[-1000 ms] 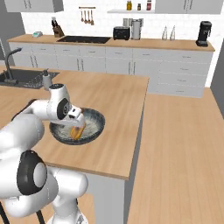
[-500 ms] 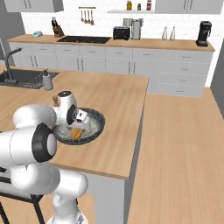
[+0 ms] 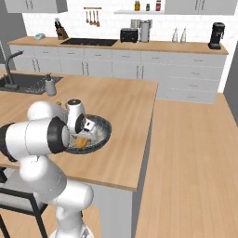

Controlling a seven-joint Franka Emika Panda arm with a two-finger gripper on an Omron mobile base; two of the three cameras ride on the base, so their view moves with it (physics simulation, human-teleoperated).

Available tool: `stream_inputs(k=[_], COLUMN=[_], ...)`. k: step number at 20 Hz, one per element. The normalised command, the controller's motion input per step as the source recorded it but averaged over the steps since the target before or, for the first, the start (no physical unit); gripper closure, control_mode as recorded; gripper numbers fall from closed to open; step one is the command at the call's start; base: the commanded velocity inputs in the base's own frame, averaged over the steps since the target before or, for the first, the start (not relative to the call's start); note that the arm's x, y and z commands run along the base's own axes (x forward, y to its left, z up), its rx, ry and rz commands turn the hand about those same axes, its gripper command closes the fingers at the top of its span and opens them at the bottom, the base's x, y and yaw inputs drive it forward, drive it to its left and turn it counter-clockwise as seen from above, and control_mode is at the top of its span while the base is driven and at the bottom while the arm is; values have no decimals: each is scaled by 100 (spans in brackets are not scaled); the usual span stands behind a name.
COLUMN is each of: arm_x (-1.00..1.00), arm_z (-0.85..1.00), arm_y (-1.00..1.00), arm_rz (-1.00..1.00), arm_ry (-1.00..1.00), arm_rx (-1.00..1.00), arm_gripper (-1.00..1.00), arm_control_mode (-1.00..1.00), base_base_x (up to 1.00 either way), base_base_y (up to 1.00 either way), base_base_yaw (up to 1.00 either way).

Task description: Place one bun and one sausage from the bowl on each plate.

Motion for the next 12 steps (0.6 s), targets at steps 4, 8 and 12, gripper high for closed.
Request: stream_inputs(k=[4,8,12], arm_x=[12,5,4], arm_z=[-37,-45,-1], arm_y=[5,1,0], arm_rz=[0,0,0], arm_ry=[0,0,1], arm_rx=[3,-2,0], arm_gripper=[-100,100,100], arm_control_mode=[-100,-100,-100], base_base_x=[0,0,0], base_base_y=[0,0,0], base_base_yaw=[0,0,0])
